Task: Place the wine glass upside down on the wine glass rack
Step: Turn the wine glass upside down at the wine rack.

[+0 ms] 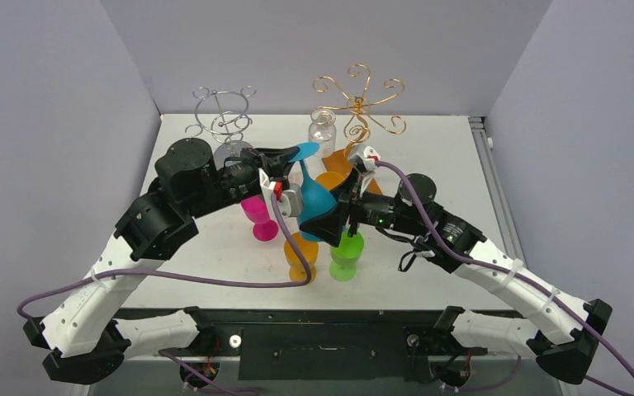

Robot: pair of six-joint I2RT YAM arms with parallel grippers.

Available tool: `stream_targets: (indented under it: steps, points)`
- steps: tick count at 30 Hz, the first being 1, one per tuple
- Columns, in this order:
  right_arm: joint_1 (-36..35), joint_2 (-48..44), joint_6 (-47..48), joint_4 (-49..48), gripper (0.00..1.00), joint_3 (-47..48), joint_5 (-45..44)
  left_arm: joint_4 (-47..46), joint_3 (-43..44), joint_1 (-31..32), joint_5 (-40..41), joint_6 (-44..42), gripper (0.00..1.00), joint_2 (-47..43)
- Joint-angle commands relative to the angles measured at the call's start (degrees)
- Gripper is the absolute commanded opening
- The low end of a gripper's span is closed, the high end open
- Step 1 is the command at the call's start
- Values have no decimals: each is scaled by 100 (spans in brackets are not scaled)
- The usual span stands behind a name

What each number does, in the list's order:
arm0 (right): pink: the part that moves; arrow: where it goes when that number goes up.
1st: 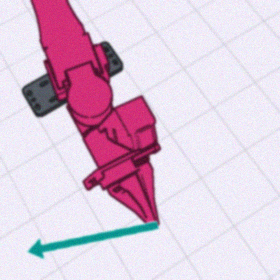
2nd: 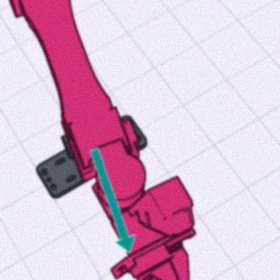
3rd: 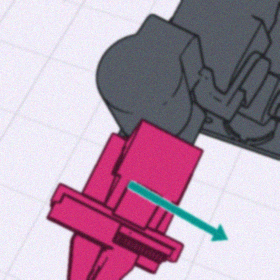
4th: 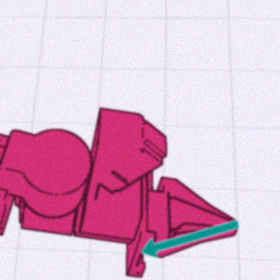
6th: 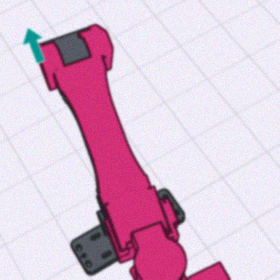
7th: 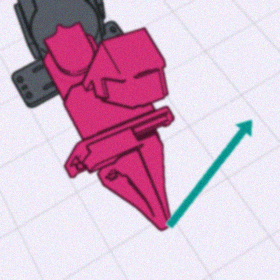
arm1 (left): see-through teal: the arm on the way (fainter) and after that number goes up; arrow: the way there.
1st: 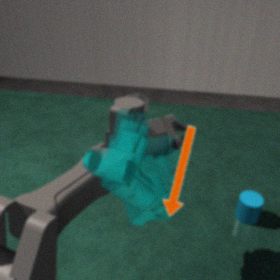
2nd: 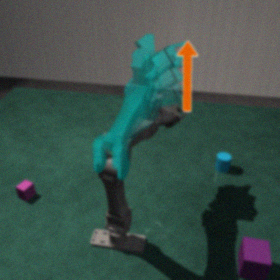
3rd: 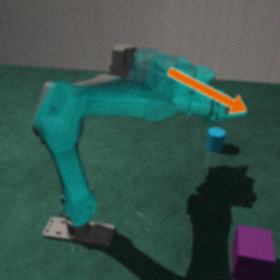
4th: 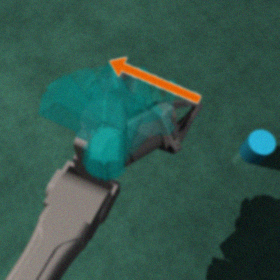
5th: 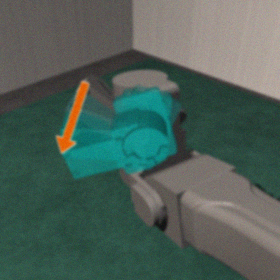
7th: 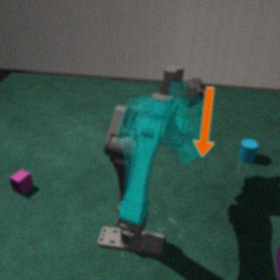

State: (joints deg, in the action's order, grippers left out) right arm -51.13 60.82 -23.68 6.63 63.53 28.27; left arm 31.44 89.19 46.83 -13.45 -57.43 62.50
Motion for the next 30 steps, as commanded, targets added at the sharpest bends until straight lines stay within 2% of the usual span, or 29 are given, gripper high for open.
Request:
stream_targets:
  steps: [1,2,4,5,6,8,12,17,21,25,30]
  points:
    - [286,-481,-181,-438,58,-296,55,-931,103,38,74,157,5,-97]
    - [387,-540,-189,-454,55,-359,15,-999,66,37,91,234,14,-111]
    - [605,-660,-261,-568,53,-437,-44,-1130,-29,45,143,388,63,-130]
    - [715,-716,-263,-578,52,-457,-80,-1169,-67,41,182,483,79,-136]
    - [810,-760,-212,-537,52,-449,-127,-1146,-78,45,216,521,88,-133]
    - [994,-854,31,-255,52,-404,-318,-1059,-36,46,366,706,95,-88]
    - [1343,-1087,650,276,52,-548,-973,-560,328,37,900,1433,96,176]
    - [1818,-1334,946,-9,50,-1255,-1634,196,804,-6,1502,2509,96,549]
    - [2151,-1266,1067,-362,49,-1555,-1637,792,1089,-279,1371,3299,96,762]
    - [2608,-1031,1111,-615,48,-1691,-1388,1540,1658,-949,807,4051,96,1183]
    - [2800,-608,1162,-1061,47,-1655,-1218,1905,2003,-1280,702,4174,96,1383]
